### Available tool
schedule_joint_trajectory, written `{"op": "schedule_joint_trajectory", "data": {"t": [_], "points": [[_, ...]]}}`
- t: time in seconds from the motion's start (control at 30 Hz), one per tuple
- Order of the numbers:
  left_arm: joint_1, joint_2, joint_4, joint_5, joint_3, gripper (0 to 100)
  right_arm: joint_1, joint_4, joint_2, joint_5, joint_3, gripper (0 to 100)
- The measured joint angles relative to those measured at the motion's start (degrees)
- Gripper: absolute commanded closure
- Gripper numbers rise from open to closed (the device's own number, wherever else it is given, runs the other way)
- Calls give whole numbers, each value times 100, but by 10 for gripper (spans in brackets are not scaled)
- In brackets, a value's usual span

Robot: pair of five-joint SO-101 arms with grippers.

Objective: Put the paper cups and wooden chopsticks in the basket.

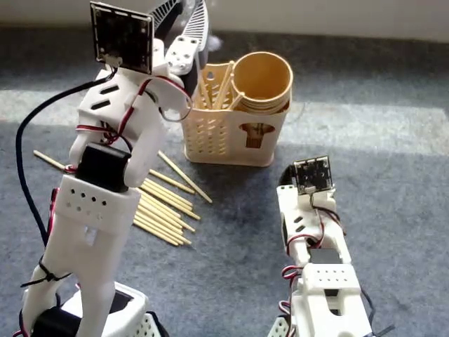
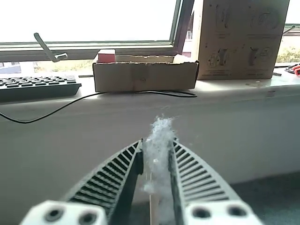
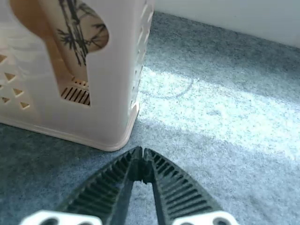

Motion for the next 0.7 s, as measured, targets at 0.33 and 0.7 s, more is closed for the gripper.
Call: {"op": "schedule_joint_trajectory", "data": {"t": [0.33, 0.7], "points": [[-9, 0, 325, 0, -237, 877, 0, 0, 0, 0, 0, 975], [0, 44, 642, 0, -448, 810, 0, 0, 0, 0, 0, 975]]}}
